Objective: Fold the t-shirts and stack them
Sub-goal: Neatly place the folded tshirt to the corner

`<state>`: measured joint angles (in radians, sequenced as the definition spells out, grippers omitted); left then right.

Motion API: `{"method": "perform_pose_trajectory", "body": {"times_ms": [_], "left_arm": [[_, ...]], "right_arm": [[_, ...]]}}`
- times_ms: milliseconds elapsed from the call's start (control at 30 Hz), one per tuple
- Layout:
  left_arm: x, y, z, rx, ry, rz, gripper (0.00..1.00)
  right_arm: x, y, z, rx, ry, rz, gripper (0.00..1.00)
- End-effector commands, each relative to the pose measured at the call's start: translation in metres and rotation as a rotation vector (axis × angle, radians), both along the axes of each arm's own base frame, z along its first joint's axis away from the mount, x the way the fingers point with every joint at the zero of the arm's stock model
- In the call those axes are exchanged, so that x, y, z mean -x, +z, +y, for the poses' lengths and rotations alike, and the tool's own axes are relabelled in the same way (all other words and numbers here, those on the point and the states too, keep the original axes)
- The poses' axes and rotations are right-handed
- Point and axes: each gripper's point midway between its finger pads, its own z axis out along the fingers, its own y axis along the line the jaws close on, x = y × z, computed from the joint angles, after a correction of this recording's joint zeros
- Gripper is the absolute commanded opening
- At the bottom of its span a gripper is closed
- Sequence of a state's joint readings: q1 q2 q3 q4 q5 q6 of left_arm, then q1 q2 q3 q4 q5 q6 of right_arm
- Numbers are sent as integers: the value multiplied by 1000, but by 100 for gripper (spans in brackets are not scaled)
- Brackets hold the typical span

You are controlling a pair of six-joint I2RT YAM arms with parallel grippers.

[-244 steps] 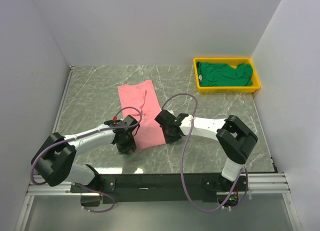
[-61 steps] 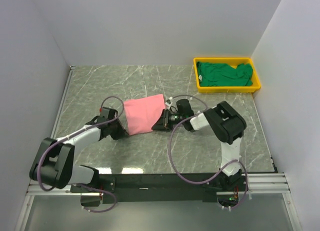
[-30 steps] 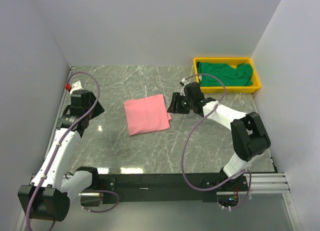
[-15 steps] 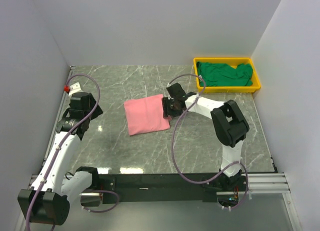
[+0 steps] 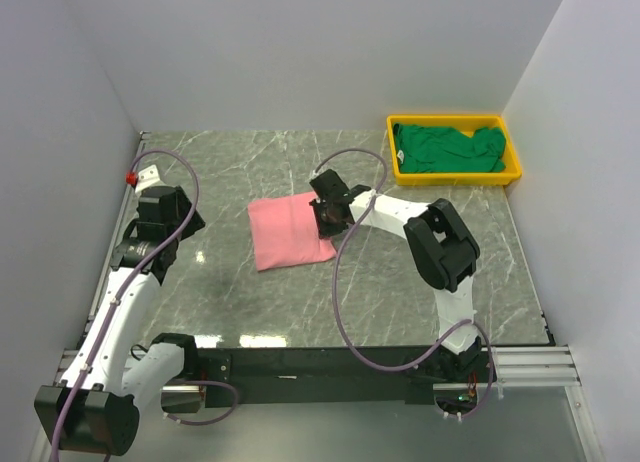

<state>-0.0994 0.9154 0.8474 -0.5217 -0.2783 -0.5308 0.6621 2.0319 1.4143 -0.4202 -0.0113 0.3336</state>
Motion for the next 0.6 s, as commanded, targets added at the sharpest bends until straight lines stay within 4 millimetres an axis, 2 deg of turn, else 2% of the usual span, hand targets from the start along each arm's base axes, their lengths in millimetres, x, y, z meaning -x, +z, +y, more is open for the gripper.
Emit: {"method": "perform_pose_trajectory", "body": {"times_ms": [0, 33, 67, 100, 167, 200, 233, 300, 333, 367, 567], "left_arm": [[-1, 11, 0, -13, -16, -47, 57], [-1, 11, 0, -13, -20, -50, 57], [-1, 12, 0, -12, -20, -51, 57], [-1, 12, 0, -12, -20, -53, 57], [0, 14, -1, -9, -25, -57, 57], [0, 14, -1, -8, -25, -62, 57], [0, 15, -1, -8, -28, -64, 57], [1, 15, -2, -7, -30, -66, 57], [2, 17, -2, -5, -31, -73, 57], [1, 19, -2, -3, -33, -79, 57], [3, 25, -6, 8, -55, -101, 57]], "right_arm": [[6, -4, -29, 122, -22, 0, 15], [4, -2, -38, 141, -33, -6, 5], [9, -5, -51, 181, -41, 4, 3], [7, 1, -60, 195, -42, -10, 1], [6, 1, -93, 252, -88, -5, 0], [3, 10, -104, 266, -91, -28, 0], [-1, 11, -125, 292, -127, -24, 0], [-2, 17, -151, 327, -151, -26, 0], [-2, 17, -162, 336, -168, -17, 0], [-2, 17, -182, 353, -200, 5, 0], [-5, 18, -245, 527, -270, 23, 0]]}}
